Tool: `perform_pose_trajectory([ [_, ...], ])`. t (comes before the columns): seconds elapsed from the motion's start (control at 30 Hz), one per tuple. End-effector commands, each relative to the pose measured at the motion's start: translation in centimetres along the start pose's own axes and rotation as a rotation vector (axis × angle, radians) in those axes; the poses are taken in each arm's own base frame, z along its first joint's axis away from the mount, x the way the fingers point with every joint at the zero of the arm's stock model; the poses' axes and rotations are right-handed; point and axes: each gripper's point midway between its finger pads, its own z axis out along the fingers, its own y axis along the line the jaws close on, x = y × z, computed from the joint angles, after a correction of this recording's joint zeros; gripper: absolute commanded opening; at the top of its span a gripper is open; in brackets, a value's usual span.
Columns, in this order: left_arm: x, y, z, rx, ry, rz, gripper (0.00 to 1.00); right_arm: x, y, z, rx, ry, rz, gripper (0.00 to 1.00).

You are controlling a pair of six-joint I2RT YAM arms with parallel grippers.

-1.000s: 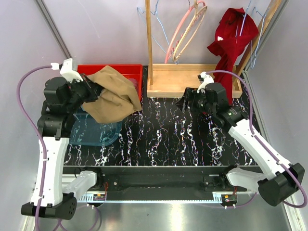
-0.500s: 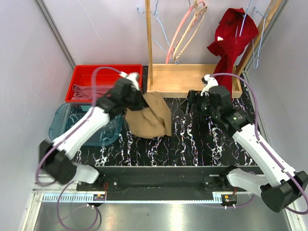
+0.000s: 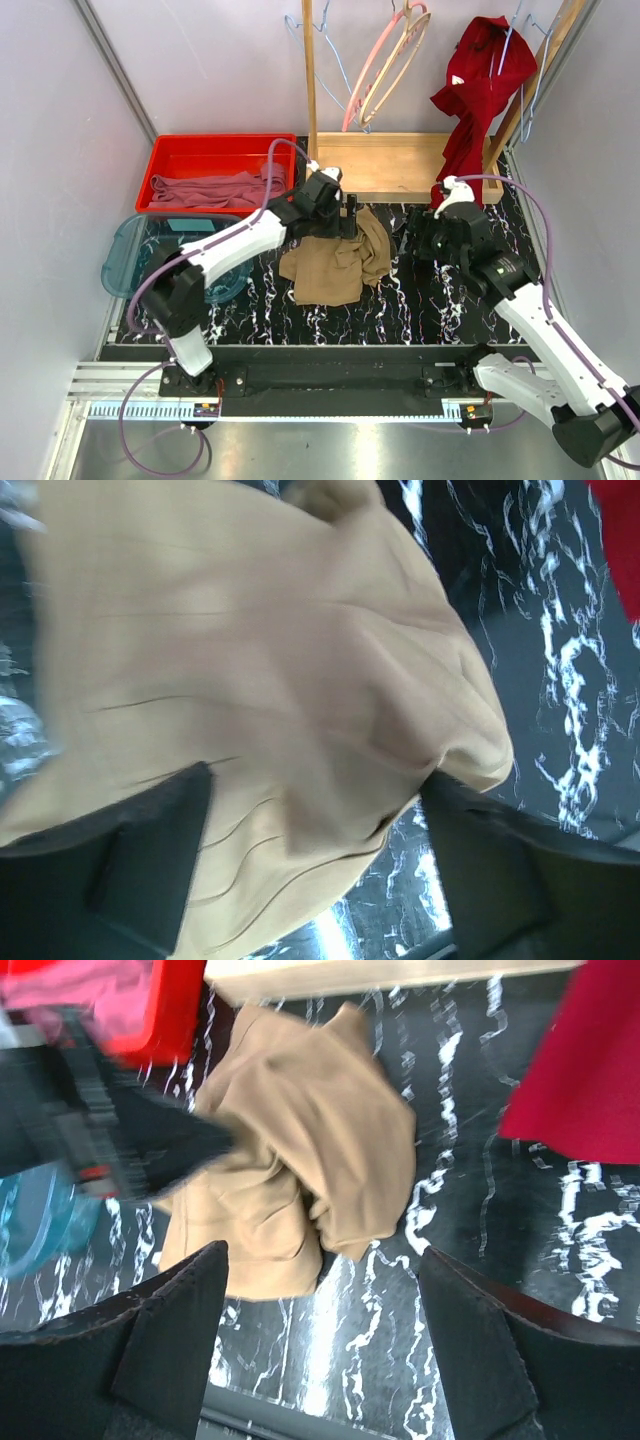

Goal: Place the skirt on the hanger

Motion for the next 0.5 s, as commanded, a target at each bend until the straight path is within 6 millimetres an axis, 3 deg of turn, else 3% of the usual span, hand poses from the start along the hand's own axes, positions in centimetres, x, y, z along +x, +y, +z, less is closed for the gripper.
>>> perform_pose_trajectory([
  [0.0,-5.9,1.2,-7.8,-0.071,-0.242,0.021,0.99,-2.4,-0.9,-1.1,0.061,-0.133,0.054,0.85],
  [0.07,-4.6,2.6,-9.3,-0.099,-0.244,0.017,0.99,-2.5,-0.4,-0.9,0.041,-0.126,0.047,0.85],
  [0.13,-2.7,3.7,-9.5,-0.112,-0.211,-0.006,0.99,-1.9,0.0,0.0,0.027,-0.077,0.038,0.85],
  [0.27,4.2,5.9,-8.6,-0.111,-0.065,-0.081,0.99,-1.7,1.0,1.0,-0.006,-0.044,0.039,0.84],
  [0.37,8.0,5.9,-7.6,-0.075,0.002,-0.124,0.97,-2.0,1.6,1.6,-0.028,-0.037,0.036,0.84],
  [0.47,10.0,4.8,-6.7,-0.012,0.031,-0.147,0.96,-2.2,2.1,2.1,-0.041,-0.026,0.031,0.84],
])
